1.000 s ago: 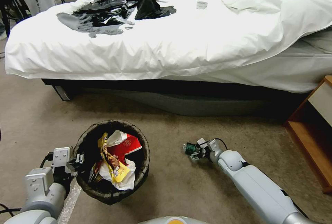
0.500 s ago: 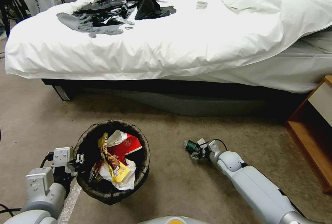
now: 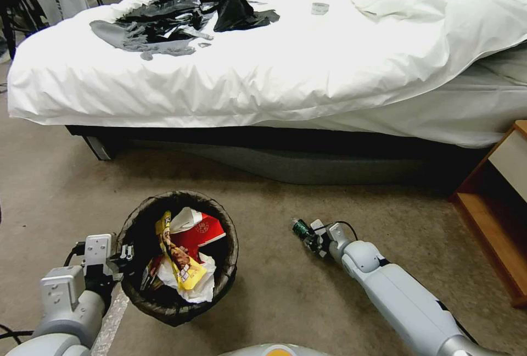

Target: Pick up the trash bin, then pick up the garbage from the floor and place it into the trash bin.

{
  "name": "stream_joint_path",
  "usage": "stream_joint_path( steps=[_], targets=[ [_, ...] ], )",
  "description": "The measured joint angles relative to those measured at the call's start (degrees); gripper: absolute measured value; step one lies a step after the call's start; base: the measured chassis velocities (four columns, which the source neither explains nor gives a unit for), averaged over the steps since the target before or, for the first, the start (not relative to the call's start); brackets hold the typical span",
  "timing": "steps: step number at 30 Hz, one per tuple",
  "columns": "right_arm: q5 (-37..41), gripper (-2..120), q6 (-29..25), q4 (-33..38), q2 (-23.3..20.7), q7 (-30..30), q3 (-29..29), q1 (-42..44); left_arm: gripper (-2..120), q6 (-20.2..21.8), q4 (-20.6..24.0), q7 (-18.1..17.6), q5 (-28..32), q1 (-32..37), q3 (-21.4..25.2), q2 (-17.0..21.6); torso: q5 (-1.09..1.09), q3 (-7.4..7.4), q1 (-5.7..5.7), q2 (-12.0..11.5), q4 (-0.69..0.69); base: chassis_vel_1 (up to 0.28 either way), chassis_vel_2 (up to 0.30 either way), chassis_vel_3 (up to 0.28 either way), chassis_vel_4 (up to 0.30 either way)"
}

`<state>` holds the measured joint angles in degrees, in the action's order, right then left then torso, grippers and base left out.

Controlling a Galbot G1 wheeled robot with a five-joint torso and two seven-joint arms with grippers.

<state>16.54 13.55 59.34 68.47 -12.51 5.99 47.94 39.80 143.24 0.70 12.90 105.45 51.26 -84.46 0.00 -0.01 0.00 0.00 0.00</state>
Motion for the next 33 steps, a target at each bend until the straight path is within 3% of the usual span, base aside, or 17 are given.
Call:
stream_joint_path(
  steps=[7, 10, 13, 14, 16, 21, 23, 33],
  targets=[
    [0.2, 20, -1.8, 0.2, 0.2, 0.0, -1.4, 1.0, 1, 0.0, 0.0, 0.0, 0.0, 0.0, 0.0, -0.1, 0.02, 0.01, 0.0, 0.0, 0.01, 0.0, 0.0, 0.0, 0.0],
    [0.7, 20, -1.9, 3.6, -0.4, 0.0, -3.5, 2.2, 1, 0.0, 0.0, 0.0, 0.0, 0.1, 0.0, -0.1, 0.04, 0.02, 0.0, 0.0, 0.01, 0.0, 0.0, 0.0, 0.0],
    [2.5, 20, -0.8, 13.2, -3.0, 0.8, -6.8, 4.2, 1, 0.0, 0.0, 0.1, 0.0, 0.3, 0.0, 0.1, 0.01, 0.01, 0.0, 0.0, 0.0, 0.0, 0.0, 0.0, 0.0],
    [2.5, 20, -0.8, 13.2, -3.0, 0.8, -6.8, 4.2, 1, 0.0, 0.0, 0.1, 0.0, 0.3, 0.0, 0.1, 0.01, 0.01, 0.0, 0.0, 0.0, 0.0, 0.0, 0.0, 0.0],
    [4.2, 20, 1.0, 21.3, -5.5, 1.8, -9.0, 5.5, 1, 0.0, 0.0, 0.1, 0.1, 0.4, 0.0, 0.3, -0.02, 0.01, 0.0, 0.0, 0.0, 0.0, 0.0, 0.0, 0.0],
    [5.1, 20, 2.0, 29.3, -6.9, 2.1, -10.9, 6.2, 1, 0.0, 0.0, 0.1, 0.2, 0.5, -0.2, 0.3, 0.01, 0.01, 0.0, 0.0, -0.01, 0.0, 0.0, 0.0, 0.0],
    [6.9, 20, 3.3, 36.8, -7.8, 2.5, -11.7, 6.4, 1, 0.0, 0.0, 0.1, 0.5, 0.6, -0.3, 0.4, 0.01, 0.01, 0.0, 0.0, 0.02, 0.0, 0.0, 0.0, 0.0],
    [12.4, 20, 8.6, 55.9, -11.5, 6.4, -9.0, 6.5, 1, 0.0, 0.0, 0.1, 1.0, 0.8, -0.4, 0.5, 0.0, 0.01, 0.0, 0.0, 0.0, 0.0, 0.0, 0.0, 0.0]
  ],
)
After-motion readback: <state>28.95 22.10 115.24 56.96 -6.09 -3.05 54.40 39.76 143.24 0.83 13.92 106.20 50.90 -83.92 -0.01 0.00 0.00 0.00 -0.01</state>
